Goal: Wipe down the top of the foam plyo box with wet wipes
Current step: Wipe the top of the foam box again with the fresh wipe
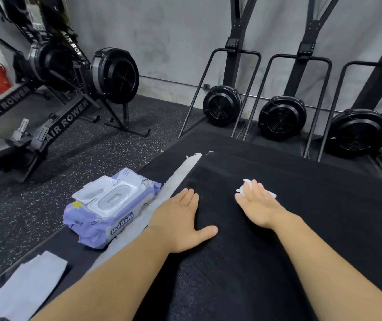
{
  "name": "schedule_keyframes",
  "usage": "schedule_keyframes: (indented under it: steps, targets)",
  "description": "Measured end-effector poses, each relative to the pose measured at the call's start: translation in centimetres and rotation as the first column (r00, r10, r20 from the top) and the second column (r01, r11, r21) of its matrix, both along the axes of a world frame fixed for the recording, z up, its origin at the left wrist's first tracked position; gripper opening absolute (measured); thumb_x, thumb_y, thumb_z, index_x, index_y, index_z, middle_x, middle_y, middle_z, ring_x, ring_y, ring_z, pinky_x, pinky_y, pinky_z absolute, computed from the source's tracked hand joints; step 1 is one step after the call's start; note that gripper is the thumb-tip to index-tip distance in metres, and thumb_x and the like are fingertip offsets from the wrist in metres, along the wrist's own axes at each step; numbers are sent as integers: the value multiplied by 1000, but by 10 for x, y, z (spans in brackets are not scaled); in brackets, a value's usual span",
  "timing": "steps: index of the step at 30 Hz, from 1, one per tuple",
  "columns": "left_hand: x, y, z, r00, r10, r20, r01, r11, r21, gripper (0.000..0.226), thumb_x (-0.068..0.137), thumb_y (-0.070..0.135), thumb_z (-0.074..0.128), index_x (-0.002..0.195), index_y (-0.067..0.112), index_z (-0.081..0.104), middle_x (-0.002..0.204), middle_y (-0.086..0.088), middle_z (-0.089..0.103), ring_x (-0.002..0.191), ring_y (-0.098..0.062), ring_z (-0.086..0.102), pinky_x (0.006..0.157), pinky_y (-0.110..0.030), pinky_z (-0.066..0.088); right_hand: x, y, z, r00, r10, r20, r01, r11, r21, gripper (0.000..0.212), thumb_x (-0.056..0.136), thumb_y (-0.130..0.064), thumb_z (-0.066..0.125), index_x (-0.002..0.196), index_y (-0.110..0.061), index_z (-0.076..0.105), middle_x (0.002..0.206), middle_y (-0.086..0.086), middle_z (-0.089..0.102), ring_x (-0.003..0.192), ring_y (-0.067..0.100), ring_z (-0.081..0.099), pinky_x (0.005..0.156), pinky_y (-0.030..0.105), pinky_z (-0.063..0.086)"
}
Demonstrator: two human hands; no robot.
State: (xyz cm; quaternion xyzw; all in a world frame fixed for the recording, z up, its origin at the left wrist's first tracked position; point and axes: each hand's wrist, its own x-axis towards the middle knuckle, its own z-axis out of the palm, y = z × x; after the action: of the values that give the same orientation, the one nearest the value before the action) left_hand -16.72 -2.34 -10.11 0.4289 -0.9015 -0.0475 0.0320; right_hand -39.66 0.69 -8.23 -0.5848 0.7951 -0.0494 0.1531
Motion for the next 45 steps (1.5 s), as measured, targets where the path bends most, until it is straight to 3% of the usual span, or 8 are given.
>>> schedule_keyframes:
  steps: [5,9,12,17,25,36,40,45]
  targets:
    - [2,3,-5,1000,-10,6,11,998,-70,101,82,82,16,156,14,6,163,-1,0,149,-13,-7,122,-33,3,2,-6,-4,999,-33,-32,35,998,51,58,104,-42,21,152,-10,21,156,14,14,143,29,14,118,41,14]
    - [2,3,-8,999,-22,-27,19,994,-109,103,80,82,11,155,13,6,163,-2,1,149,-13,-7,121,-31,0,30,-49,-3,999,-47,-4,46,999,-25,58,98,-49,26,141,-12,35,135,6,29,131,22,26,109,36,24]
    - [2,2,-10,999,-39,-37,34,992,-117,109,73,84,3,156,13,5,163,-2,0,149,-12,-8,121,-30,-1,63,-88,2,999,-36,28,38,996,-74,64,98,-51,29,147,-10,33,143,8,32,137,24,28,111,36,27]
    - [1,1,-9,998,-39,-45,34,992,-121,110,71,85,0,156,15,3,162,-1,-3,148,-11,-10,121,-30,0,82,-122,9,995,77,65,-78,997,9,65,105,-40,18,158,-7,0,165,11,-7,152,21,-10,123,39,1]
    - [1,3,-5,1000,-21,-11,20,996,-86,103,79,83,13,156,15,3,163,0,-4,148,-11,-10,120,-28,-4,32,-71,3,998,62,8,-62,998,-13,55,102,-44,25,146,-11,27,147,7,26,140,25,25,115,41,25]
    - [0,4,-5,1000,-18,14,20,996,-85,103,79,82,12,155,13,3,163,-3,-3,149,-14,-9,122,-32,0,11,-63,3,986,-143,-84,148,987,65,71,101,-49,22,157,-6,7,161,12,8,149,26,4,121,41,10]
    - [1,2,-7,1000,-25,-4,24,996,-91,107,74,83,5,155,13,2,162,-3,-5,149,-14,-11,121,-33,-1,46,-108,1,990,-112,-89,113,994,-1,73,100,-51,24,156,-6,12,153,11,21,142,26,17,116,37,17]
    - [2,2,-9,999,-41,-15,39,995,-90,106,73,83,-1,155,16,-3,162,-1,-12,147,-12,-17,121,-32,-5,68,-144,3,998,-1,-56,0,1000,-9,69,103,-48,19,156,-6,8,163,13,7,150,25,5,120,38,9]
